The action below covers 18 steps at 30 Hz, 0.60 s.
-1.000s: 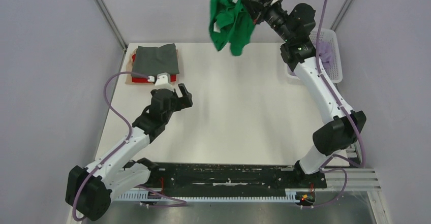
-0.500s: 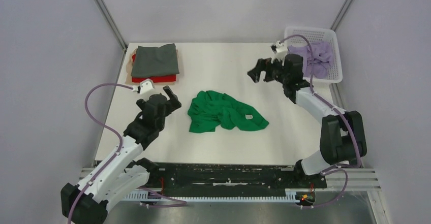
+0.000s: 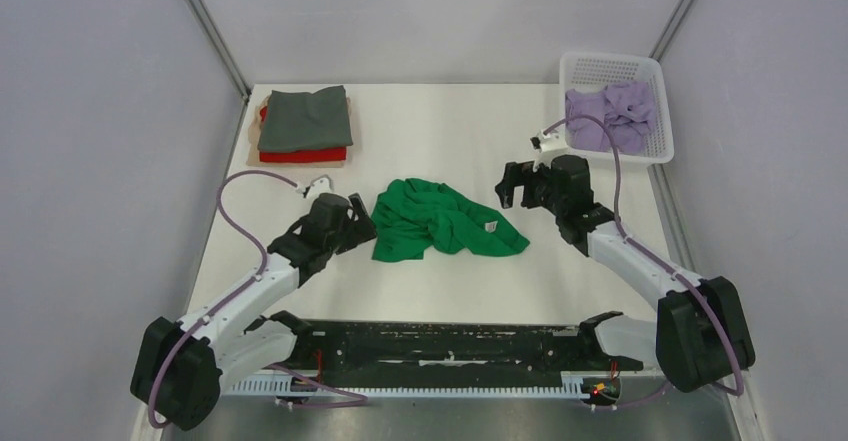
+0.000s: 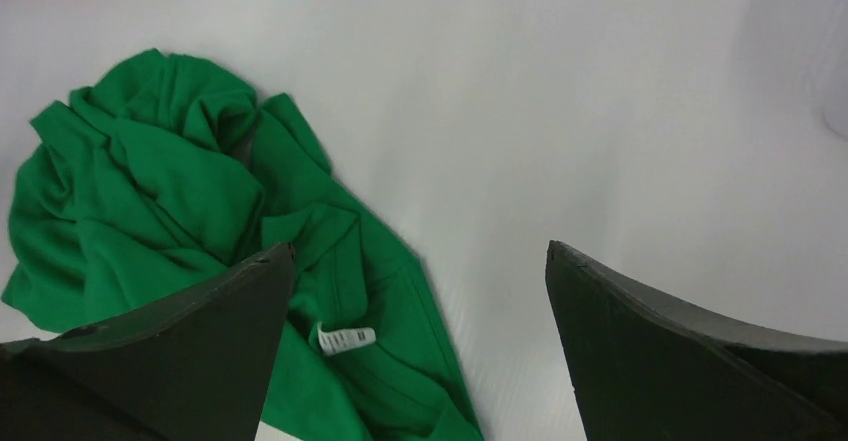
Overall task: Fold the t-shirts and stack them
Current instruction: Move the tshirt to the center of the board, then flatten out the tshirt
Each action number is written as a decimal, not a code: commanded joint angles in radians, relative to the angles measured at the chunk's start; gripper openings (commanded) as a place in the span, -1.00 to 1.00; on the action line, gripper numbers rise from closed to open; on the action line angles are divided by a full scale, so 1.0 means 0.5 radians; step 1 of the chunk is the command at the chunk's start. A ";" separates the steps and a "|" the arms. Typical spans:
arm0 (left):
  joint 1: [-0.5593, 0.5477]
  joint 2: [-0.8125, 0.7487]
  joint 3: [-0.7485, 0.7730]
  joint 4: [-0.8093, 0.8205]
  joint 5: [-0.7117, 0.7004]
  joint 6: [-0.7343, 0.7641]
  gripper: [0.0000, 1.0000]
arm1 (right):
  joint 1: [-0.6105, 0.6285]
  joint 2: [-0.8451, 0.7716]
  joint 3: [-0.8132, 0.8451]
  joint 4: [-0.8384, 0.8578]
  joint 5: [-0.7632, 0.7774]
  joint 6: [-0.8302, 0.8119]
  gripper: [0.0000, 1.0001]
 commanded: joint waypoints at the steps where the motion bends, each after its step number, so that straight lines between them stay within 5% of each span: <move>1: -0.001 0.090 -0.121 0.229 0.422 -0.134 0.99 | 0.021 -0.172 -0.139 -0.179 0.279 -0.038 0.96; 5: -0.001 0.246 -0.129 0.354 0.449 -0.135 0.99 | 0.022 -0.247 -0.257 -0.269 0.278 -0.011 0.96; 11: -0.007 0.509 -0.078 0.410 0.586 -0.113 0.55 | 0.022 -0.224 -0.336 -0.428 0.380 -0.017 0.96; 18: -0.052 0.694 -0.045 0.473 0.718 -0.086 0.34 | 0.025 -0.162 -0.337 -0.476 0.312 -0.029 0.77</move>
